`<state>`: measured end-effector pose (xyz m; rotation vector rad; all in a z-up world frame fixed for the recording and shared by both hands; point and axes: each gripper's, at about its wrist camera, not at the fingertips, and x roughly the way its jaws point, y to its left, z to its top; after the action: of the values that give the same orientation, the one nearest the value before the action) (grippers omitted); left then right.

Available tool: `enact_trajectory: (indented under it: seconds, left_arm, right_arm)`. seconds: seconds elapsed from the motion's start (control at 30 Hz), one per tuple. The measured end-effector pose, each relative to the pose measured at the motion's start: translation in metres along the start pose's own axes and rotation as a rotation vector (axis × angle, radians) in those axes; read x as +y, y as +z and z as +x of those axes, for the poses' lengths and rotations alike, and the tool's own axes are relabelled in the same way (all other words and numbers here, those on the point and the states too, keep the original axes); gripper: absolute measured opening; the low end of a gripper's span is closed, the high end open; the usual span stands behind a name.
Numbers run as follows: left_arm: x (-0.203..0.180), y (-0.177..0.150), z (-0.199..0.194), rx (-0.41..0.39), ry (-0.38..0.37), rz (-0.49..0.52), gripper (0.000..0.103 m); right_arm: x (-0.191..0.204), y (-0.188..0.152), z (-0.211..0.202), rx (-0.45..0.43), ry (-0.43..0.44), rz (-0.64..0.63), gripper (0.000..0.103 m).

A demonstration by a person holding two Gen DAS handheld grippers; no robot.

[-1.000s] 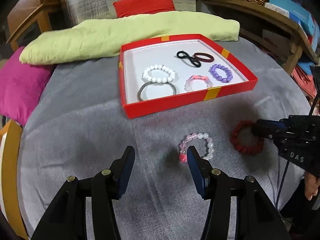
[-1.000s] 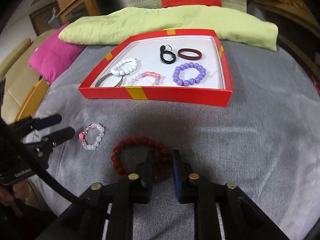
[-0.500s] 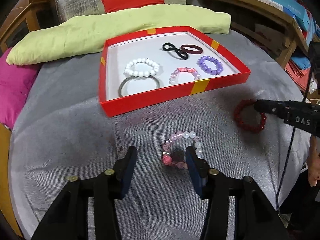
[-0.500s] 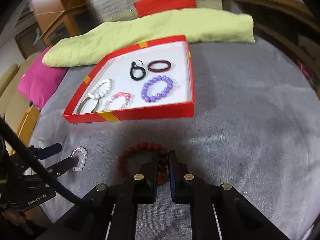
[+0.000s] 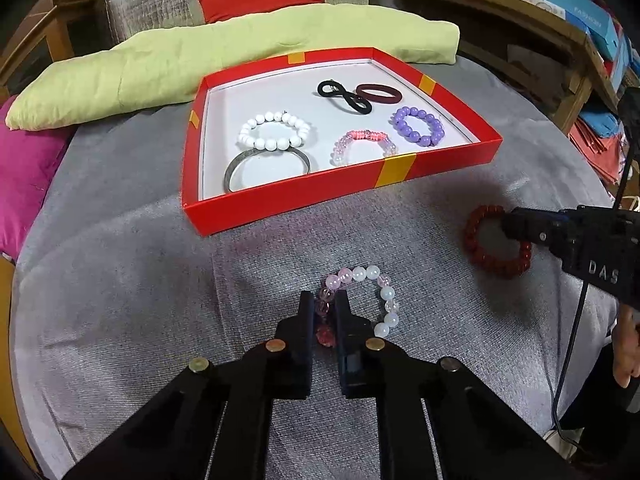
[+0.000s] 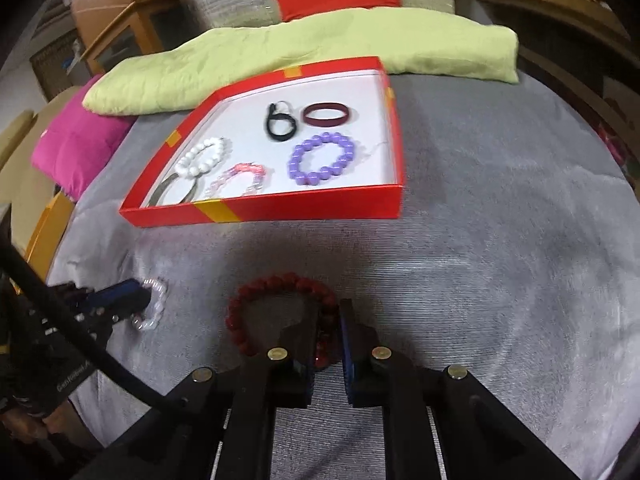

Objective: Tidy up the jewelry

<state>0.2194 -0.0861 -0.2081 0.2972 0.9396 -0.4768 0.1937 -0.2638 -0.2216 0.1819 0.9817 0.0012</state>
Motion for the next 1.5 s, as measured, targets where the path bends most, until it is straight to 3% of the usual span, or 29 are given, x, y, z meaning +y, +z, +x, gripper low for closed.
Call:
enact_trajectory:
  seconds: [0.37,0.97,1.5]
  left_arm:
    - [-0.002,0.008,-0.031,-0.1,0.119,0.0,0.008]
    - [0.002,0.011,-0.04,-0.116,0.146,-0.037,0.008]
    - [0.033,0.01,-0.049,-0.144,0.156,-0.141,0.008]
  right_arm:
    - [0.005,0.005,-0.013,-0.054,0.08,0.029,0.01]
    - [0.004,0.012,-0.038,-0.16,0.219,0.091,0.01]
    - [-0.014,0.012,-0.026,-0.087,0.194,0.135,0.01]
